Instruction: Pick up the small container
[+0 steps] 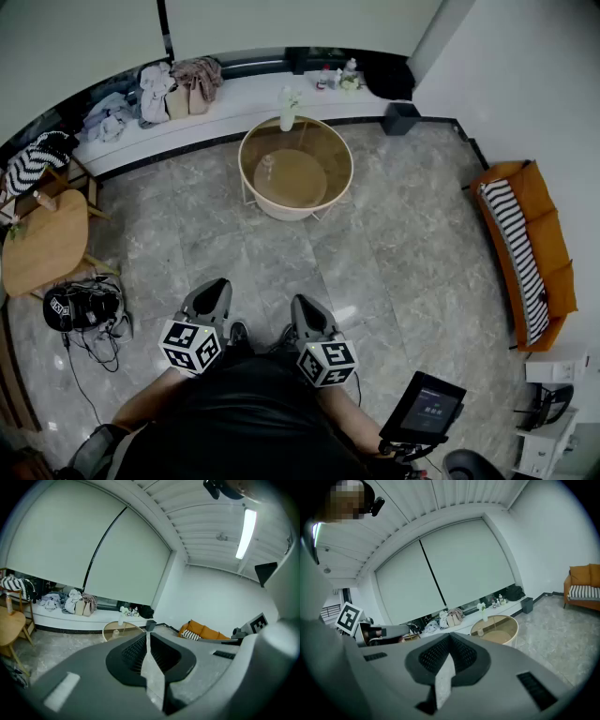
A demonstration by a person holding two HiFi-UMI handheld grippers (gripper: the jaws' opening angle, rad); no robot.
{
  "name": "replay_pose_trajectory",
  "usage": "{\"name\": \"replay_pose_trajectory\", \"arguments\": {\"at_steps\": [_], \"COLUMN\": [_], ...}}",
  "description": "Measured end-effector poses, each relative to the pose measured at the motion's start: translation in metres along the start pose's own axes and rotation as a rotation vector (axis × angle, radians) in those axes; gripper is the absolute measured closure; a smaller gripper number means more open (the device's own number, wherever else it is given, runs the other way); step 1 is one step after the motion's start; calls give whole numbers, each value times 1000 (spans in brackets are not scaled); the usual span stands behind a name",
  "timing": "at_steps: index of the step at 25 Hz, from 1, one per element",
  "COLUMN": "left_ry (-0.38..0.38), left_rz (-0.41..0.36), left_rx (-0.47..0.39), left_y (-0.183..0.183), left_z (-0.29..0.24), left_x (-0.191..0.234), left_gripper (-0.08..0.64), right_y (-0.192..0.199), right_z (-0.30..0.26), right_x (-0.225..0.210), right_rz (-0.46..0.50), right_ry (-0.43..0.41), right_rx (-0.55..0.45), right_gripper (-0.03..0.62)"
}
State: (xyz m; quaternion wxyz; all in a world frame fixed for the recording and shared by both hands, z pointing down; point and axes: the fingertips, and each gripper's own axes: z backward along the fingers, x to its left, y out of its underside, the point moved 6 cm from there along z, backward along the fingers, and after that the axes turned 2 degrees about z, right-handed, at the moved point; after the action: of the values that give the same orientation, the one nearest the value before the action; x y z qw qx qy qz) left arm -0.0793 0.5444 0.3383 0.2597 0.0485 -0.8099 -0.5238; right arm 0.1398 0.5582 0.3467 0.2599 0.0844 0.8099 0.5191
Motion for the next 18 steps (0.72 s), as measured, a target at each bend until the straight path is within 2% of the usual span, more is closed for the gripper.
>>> {"name": "replay_pose_trajectory", "arguments": {"at_steps": [6,13,18], "left_ry": [-17,-9,0], "left_rz": [33,36,40], "left_rx": [10,12,14], "left_y": [3,1,-5], "left_z": [0,-6,-8], "left_x": [0,-1,6], "left_gripper": [534,534,534], "right_y": [-2,-5,-15], "right_z": [2,2,-2], "right_x": [0,-3,-2], "right_rz": [6,13,-25], "right_ry": [-6,4,23], "right_rx": [2,-1,-44], "right_gripper": [586,586,586]}}
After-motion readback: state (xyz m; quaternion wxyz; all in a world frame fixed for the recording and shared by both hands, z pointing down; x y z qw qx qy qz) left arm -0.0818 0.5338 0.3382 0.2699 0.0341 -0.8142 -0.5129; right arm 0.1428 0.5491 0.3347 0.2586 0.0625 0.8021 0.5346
